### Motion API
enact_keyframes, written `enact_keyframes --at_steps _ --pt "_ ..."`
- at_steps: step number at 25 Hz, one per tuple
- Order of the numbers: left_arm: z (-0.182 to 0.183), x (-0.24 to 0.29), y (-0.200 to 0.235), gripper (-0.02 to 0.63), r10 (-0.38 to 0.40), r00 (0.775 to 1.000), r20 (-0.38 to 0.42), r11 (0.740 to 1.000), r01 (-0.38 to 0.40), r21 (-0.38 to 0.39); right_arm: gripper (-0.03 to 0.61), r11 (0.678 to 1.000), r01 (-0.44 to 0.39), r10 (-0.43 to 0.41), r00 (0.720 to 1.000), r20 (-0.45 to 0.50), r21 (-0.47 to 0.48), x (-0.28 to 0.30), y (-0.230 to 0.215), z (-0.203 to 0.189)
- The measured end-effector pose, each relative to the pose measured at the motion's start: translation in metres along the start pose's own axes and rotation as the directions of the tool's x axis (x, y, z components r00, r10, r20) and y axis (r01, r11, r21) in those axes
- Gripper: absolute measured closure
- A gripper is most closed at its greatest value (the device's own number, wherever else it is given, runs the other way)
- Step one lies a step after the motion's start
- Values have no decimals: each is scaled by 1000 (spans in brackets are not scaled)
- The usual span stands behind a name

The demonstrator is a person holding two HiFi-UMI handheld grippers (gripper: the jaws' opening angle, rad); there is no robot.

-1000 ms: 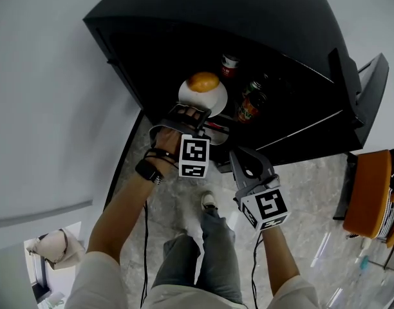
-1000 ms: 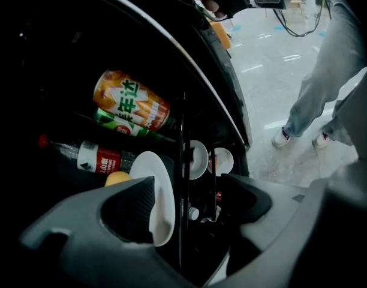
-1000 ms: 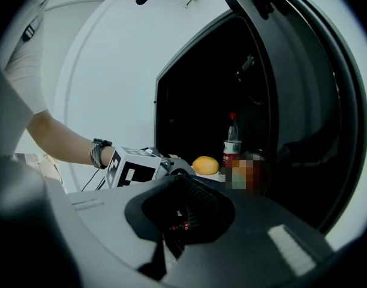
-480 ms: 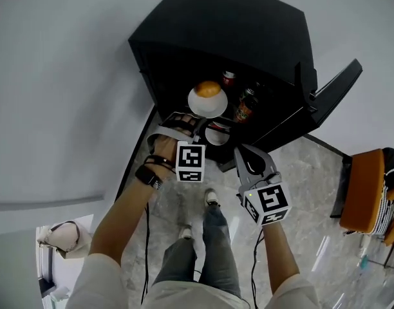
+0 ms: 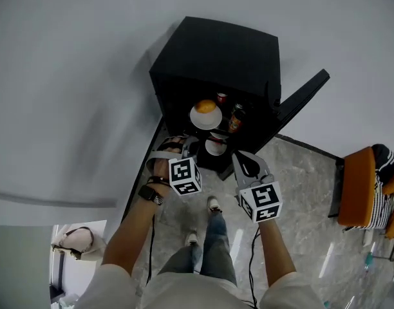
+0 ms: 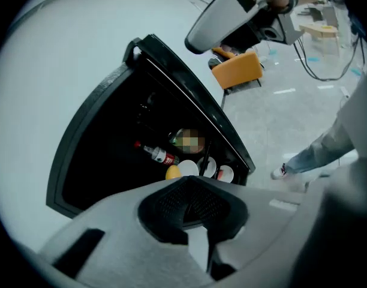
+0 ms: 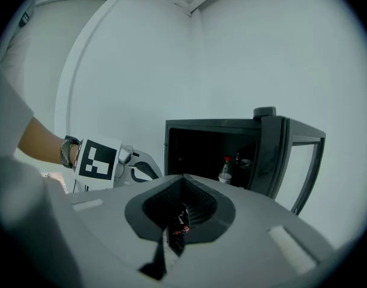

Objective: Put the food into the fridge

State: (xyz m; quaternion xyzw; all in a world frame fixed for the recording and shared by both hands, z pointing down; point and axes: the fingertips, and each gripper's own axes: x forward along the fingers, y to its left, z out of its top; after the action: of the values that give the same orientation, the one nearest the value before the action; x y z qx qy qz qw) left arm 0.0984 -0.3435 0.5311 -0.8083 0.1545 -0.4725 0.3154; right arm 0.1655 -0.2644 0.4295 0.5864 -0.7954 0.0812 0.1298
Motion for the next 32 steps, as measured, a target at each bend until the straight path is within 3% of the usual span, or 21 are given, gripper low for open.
enact_keyframes --at_steps 5,9,12,22,32 --pt "6 -51 0 606 12 999 36 991 -7 -135 575 1000 18 -19 999 45 25 -29 14 35" --pt "11 -95 3 606 12 992 125 936 33 -350 575 999 39 -40 996 76 21 -47 29 57" --pt "19 -129 6 607 39 981 189 897 49 -440 575 998 58 -60 994 94 25 -62 40 70" --pt "39 -230 30 607 193 926 324 817 31 -576 575 995 95 -96 990 101 12 -106 75 98" --pt "49 -313 45 607 309 853 421 765 39 -642 575 996 84 -81 979 188 -8 -155 100 146"
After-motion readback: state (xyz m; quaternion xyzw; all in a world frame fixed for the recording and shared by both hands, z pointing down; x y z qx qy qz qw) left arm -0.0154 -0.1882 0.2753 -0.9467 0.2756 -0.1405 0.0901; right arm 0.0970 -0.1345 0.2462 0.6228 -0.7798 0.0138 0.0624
